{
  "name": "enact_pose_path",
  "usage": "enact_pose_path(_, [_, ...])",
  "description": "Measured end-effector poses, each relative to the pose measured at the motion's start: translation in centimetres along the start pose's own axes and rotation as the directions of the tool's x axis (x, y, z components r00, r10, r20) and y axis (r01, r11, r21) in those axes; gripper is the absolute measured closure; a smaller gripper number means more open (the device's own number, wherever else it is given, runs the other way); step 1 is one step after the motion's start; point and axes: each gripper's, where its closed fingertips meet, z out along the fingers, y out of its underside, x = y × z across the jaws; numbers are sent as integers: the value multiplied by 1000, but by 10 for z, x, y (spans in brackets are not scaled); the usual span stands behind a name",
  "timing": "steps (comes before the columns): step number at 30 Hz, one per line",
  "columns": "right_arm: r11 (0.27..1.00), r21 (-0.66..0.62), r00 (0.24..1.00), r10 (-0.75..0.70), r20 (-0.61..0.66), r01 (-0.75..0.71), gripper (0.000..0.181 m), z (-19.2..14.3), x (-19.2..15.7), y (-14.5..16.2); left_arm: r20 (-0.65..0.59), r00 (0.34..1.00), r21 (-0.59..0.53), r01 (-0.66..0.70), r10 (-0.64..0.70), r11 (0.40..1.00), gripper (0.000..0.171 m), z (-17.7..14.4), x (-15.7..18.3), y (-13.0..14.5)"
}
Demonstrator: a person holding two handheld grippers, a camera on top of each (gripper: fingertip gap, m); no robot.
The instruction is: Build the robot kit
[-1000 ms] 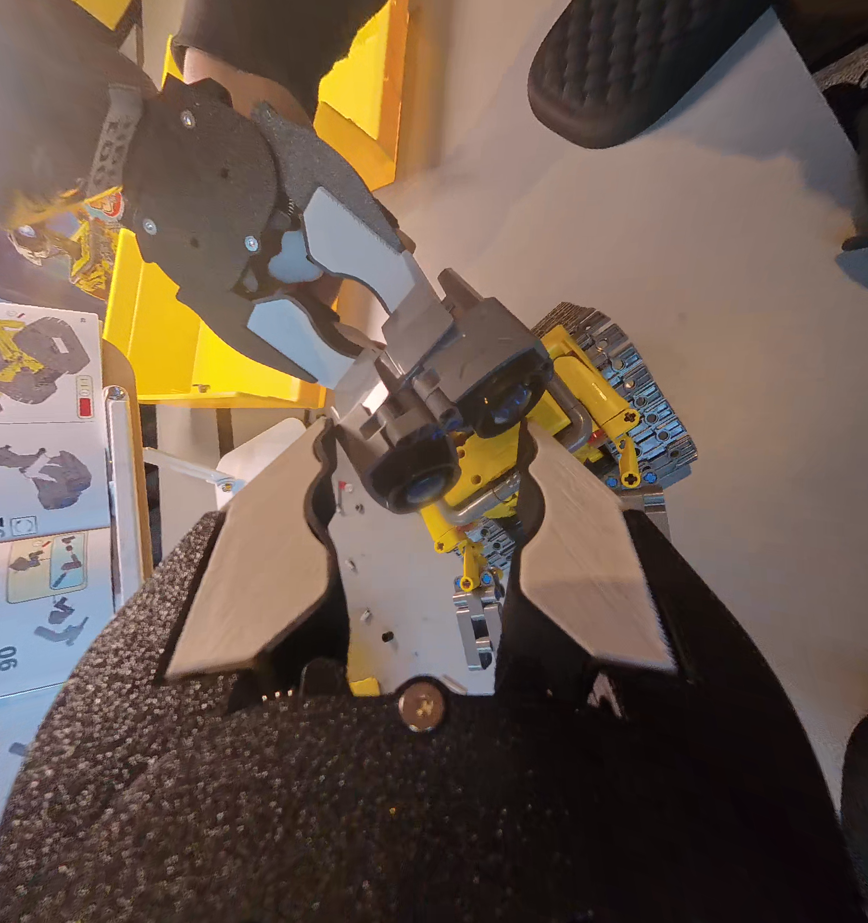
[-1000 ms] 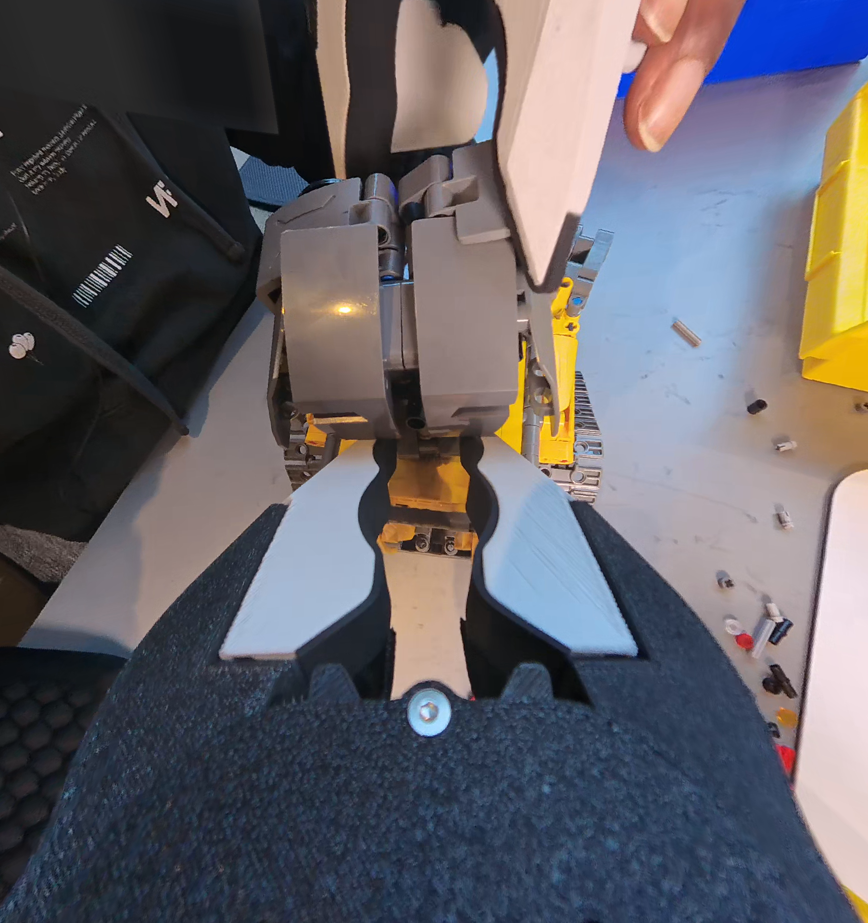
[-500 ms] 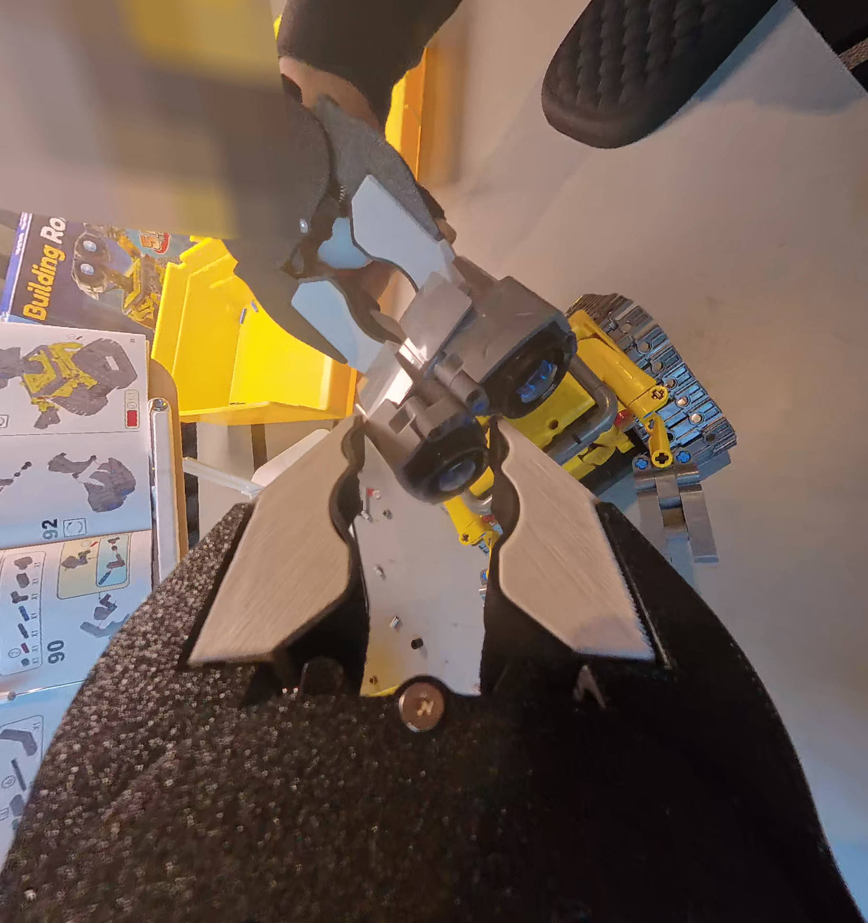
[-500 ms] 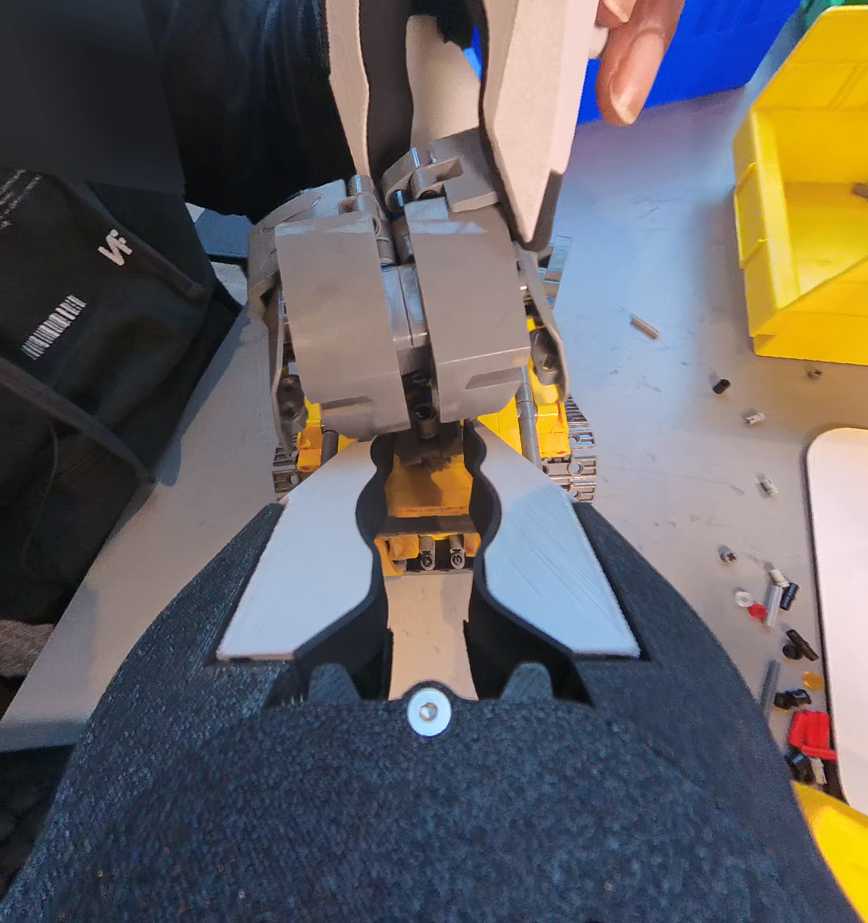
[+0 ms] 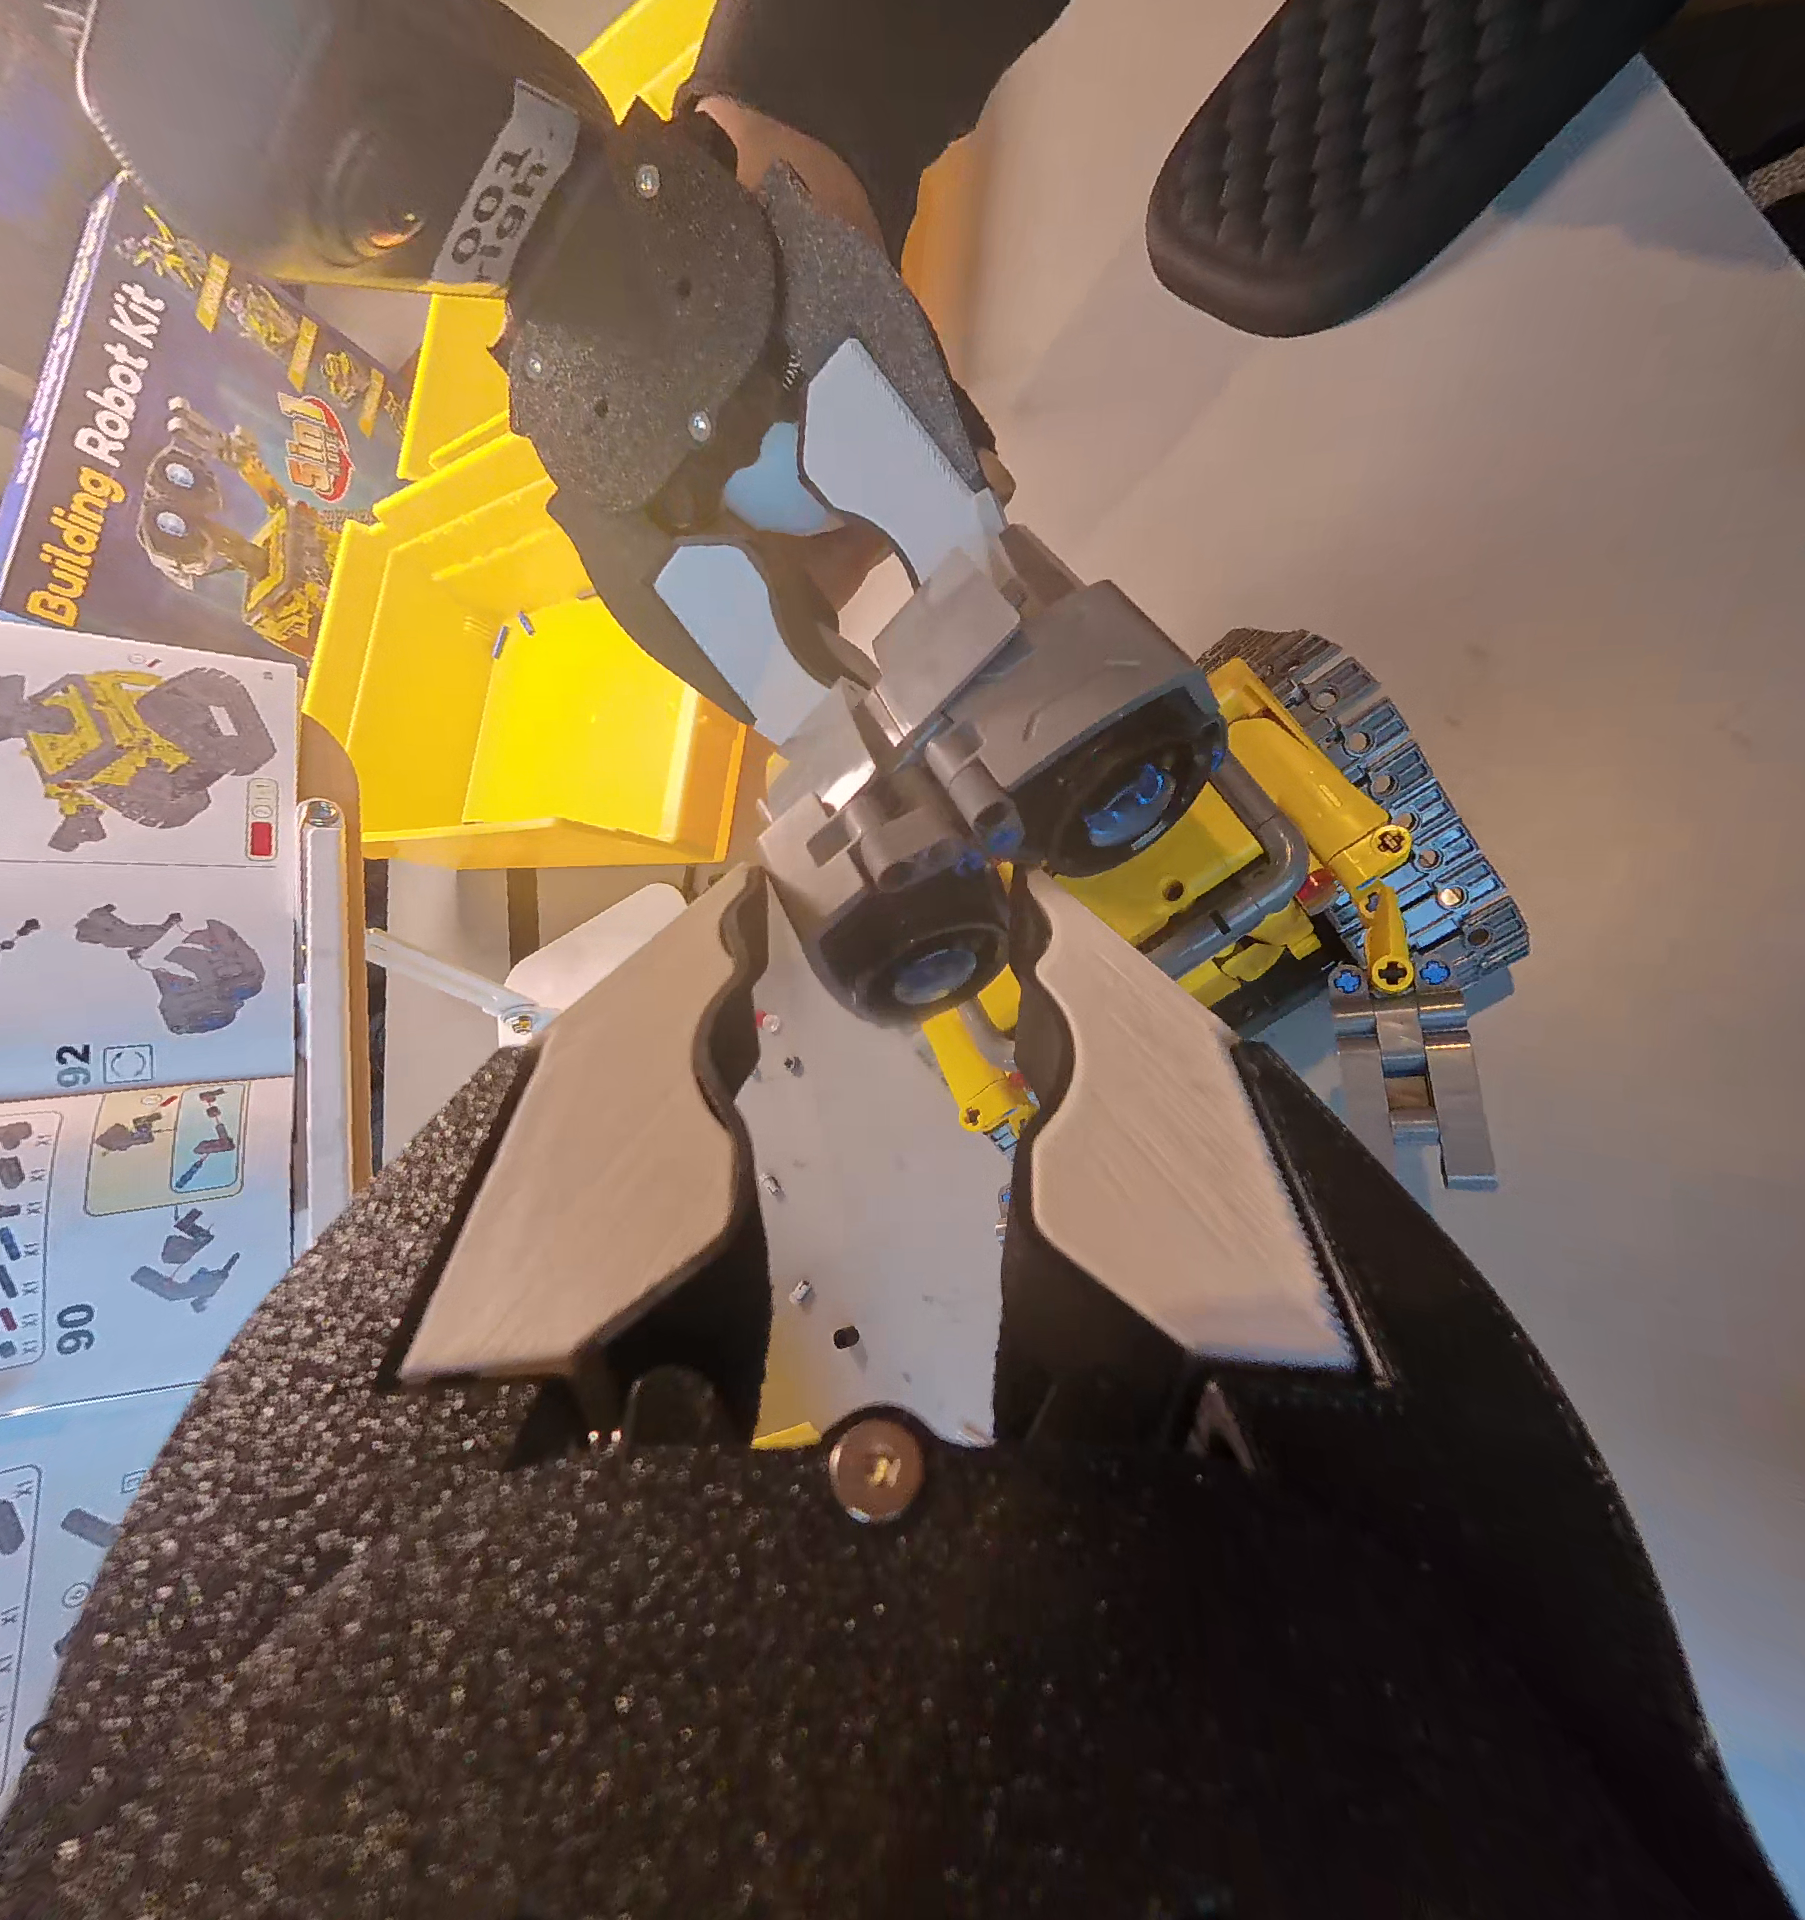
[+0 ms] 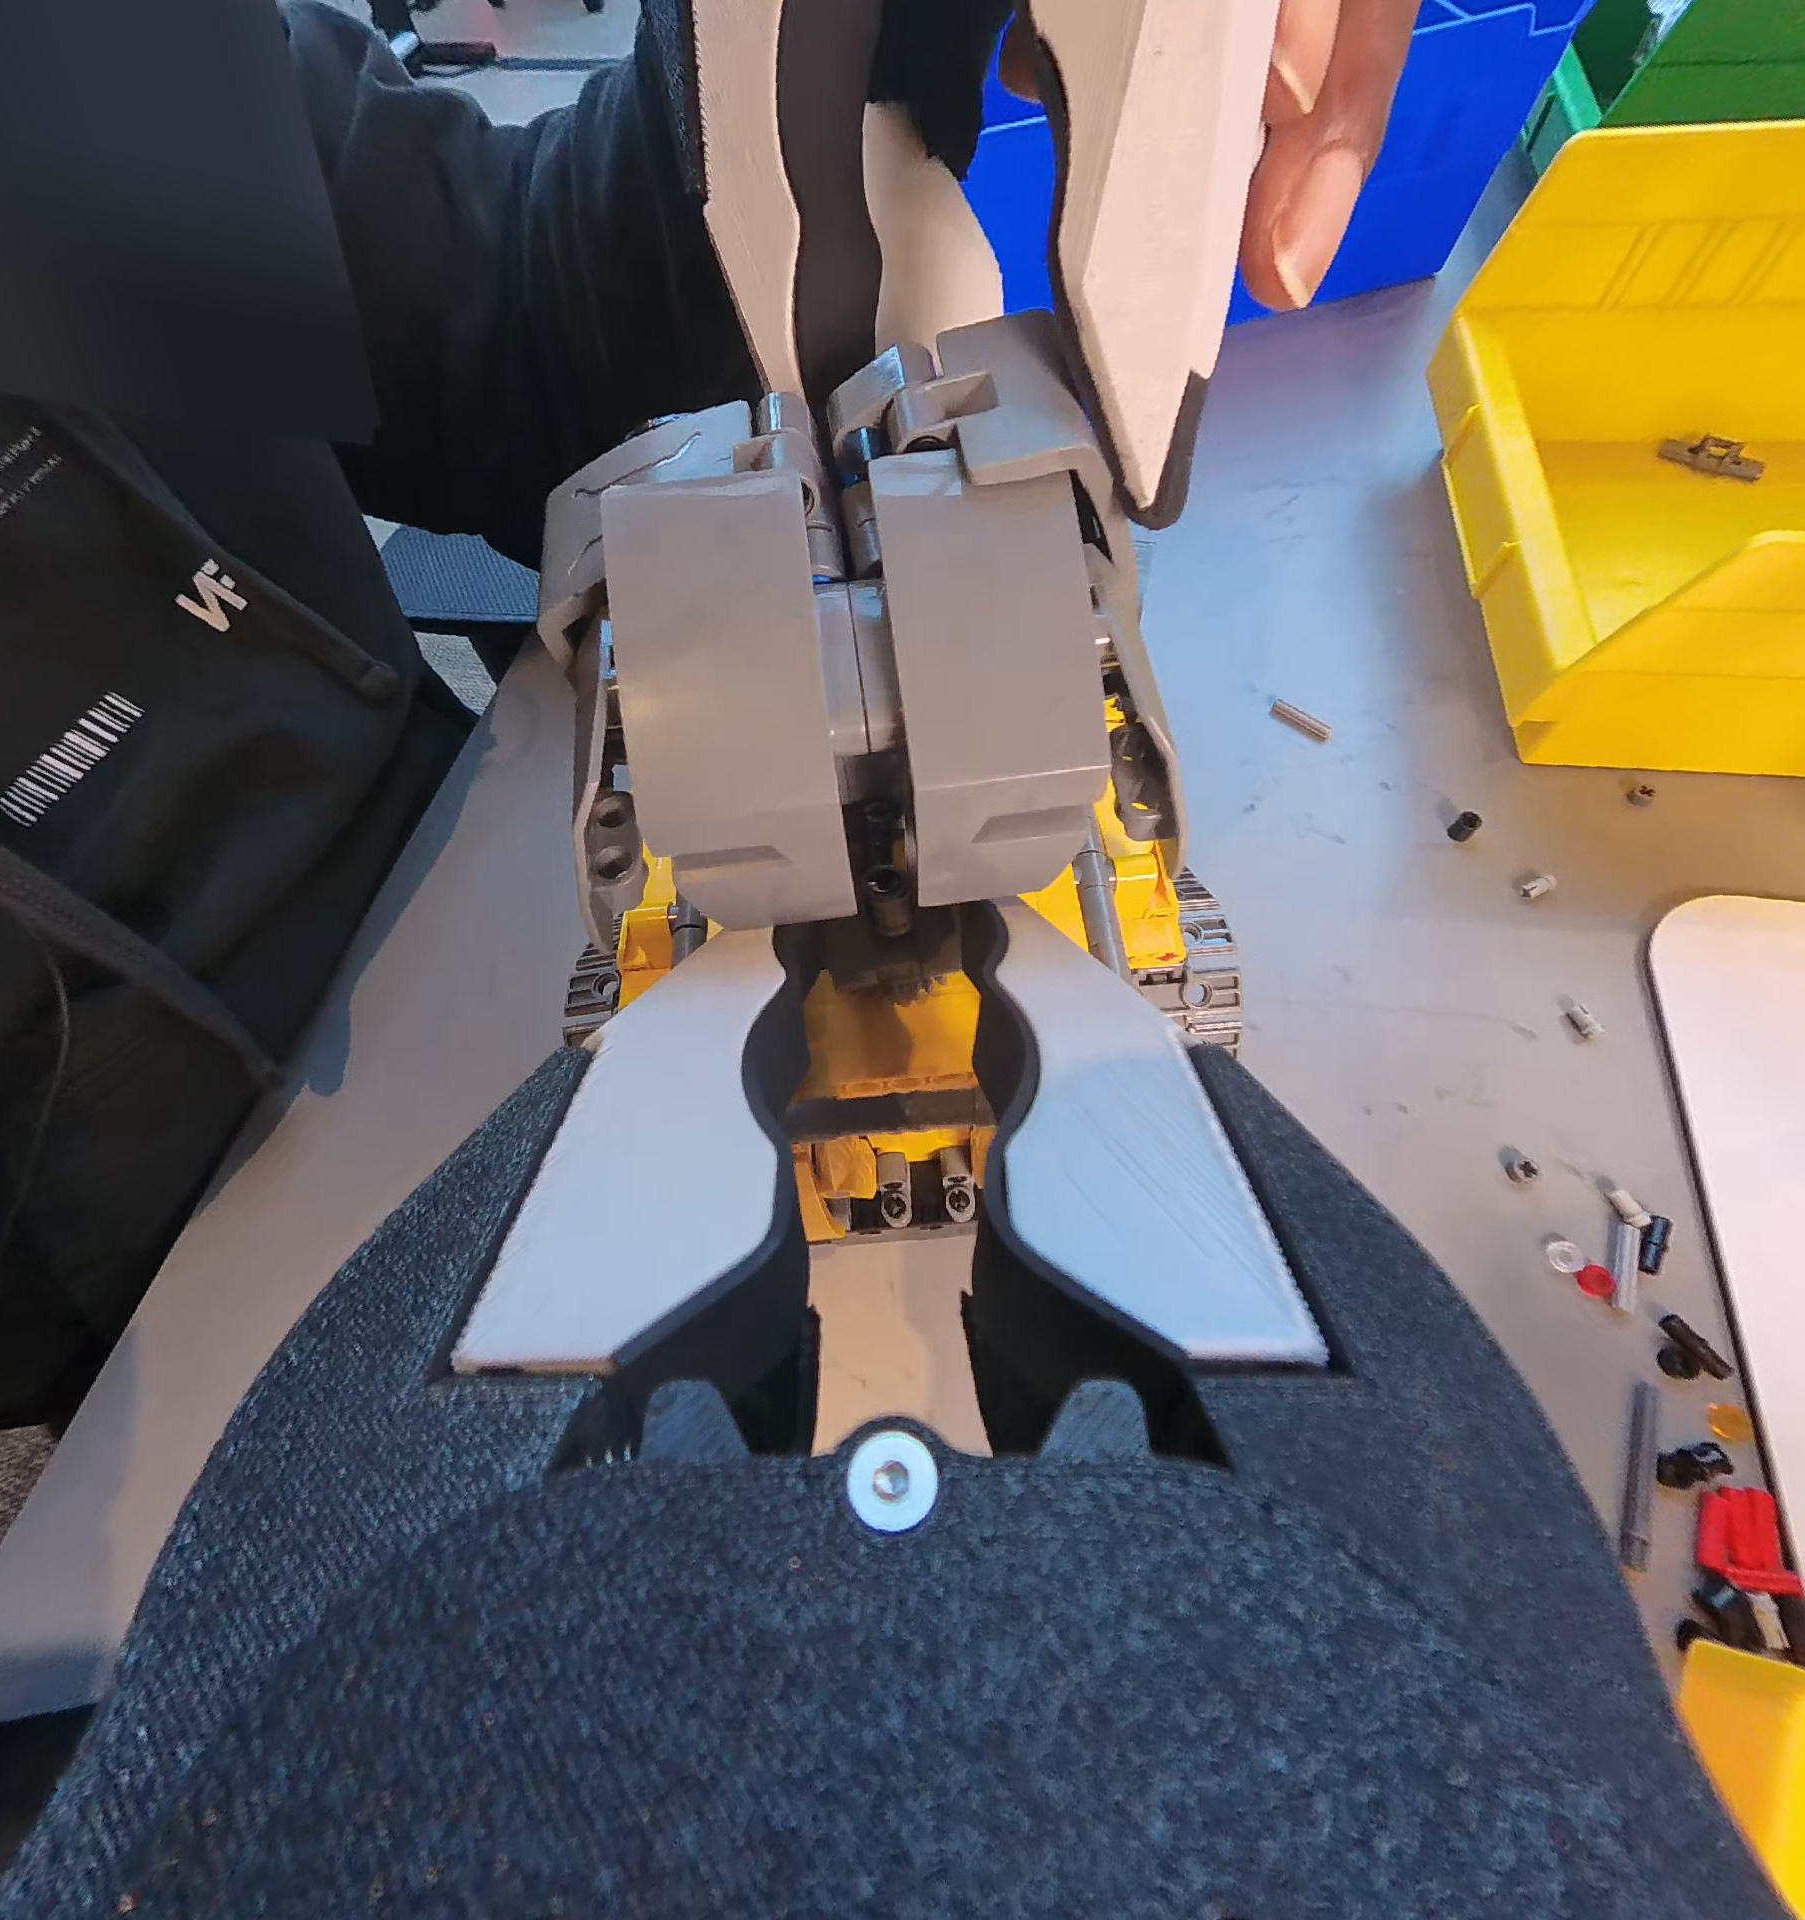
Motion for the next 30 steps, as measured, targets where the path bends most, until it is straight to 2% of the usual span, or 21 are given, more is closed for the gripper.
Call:
enact_pose_path(5, [1000,-26,1000,-6,6,6,155,1,0,0,-30,999,2,33,-33,999,124,-3,3,4])
enact_pose_path(9, [1000,-23,1000,14,16,-14,156,0,1,2,-112,984,61,146,-139,987,104,-15,8,6])
enact_pose_path(12, [1000,-17,1000,13,15,-12,156,0,1,2,-189,937,149,323,-294,934,81,-21,4,-6])
enact_pose_path(14, [1000,-20,1000,11,13,-11,156,0,1,2,-264,879,143,442,-397,885,65,-17,5,-14])
enact_pose_path(16, [1000,-24,1000,7,11,-7,156,0,1,2,-304,851,100,476,-429,874,57,-6,12,-18])
enact_pose_path(18, [1000,-27,1000,5,8,-5,156,0,0,2,-298,861,39,443,-412,896,58,6,21,-18])
enact_pose_path(20, [1000,-29,1000,1,8,0,156,0,0,2,-250,885,-5,404,-392,915,69,14,22,-15])
enact_pose_path(21, [1000,-28,1000,-1,5,2,156,0,0,2,-217,898,-20,389,-384,921,80,16,20,-12])
enact_pose_path(26, [999,-30,999,23,-40,-24,154,-1,1,4,-223,896,-29,387,-384,921,81,15,21,-10])
enact_pose_path(27, [999,-39,998,22,-57,-24,152,-4,1,6,-224,896,-35,387,-384,921,81,15,21,-8])
enact_pose_path(30, [997,14,988,77,-130,-76,130,-24,-3,7,-230,890,-36,396,-393,918,82,14,21,-8])
